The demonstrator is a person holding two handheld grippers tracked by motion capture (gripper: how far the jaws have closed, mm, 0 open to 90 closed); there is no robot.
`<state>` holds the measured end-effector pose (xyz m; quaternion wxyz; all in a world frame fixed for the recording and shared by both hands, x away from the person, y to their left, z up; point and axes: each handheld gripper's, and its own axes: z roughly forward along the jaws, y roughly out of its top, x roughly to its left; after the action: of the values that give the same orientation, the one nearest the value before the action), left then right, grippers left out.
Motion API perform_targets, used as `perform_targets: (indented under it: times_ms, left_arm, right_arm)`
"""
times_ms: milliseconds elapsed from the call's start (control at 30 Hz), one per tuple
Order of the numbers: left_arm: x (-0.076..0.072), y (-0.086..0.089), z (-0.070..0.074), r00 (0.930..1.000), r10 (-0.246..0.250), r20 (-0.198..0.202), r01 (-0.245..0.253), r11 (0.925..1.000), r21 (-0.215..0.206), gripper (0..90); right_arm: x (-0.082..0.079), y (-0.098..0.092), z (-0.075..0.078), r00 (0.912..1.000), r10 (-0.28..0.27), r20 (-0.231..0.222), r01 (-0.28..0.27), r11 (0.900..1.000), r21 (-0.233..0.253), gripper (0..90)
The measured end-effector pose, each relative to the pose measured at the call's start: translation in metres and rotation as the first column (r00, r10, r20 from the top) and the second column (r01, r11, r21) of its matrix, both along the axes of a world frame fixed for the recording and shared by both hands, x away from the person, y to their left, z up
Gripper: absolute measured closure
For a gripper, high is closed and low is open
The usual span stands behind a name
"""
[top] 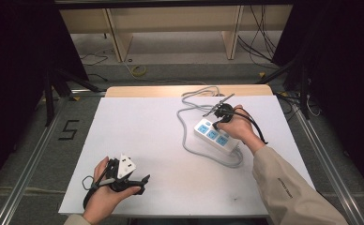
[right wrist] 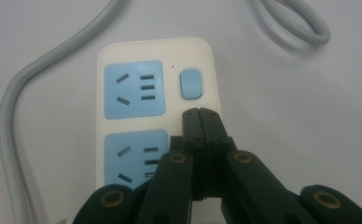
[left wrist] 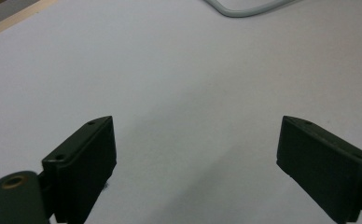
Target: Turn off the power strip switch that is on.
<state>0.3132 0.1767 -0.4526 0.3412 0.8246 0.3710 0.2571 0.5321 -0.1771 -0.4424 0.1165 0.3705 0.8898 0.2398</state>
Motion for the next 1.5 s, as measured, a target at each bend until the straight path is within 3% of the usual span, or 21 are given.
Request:
perform_targets:
  times_ms: [767, 1200, 1500]
  left_arm:
    - [0.0000, -0.0009, 0.0002, 1.0000, -0.003, 0.002, 0.003, 1.0000, -0.001, 11.5]
    - [0.0004, -0.0014, 0.0002, 1.0000, -0.004, 0.003, 0.004, 1.0000, 0.001, 11.5]
    - [0.0007, -0.0014, -0.0002, 1.0000, -0.002, 0.001, 0.002, 1.0000, 0.000, 11.6]
  right_arm:
    - [0.0003, -0.0003, 0.0003, 1.0000, 0.001, -0.003, -0.001, 1.000, 0.002, 90.0]
    - [-0.0020, -0.0042, 0.0043, 0.9996, 0.012, 0.025, -0.012, 1.000, -0.008, 90.0]
    - [-0.0032, -0.0078, 0.0054, 0.9990, 0.004, 0.045, -0.005, 1.000, 0.014, 90.0]
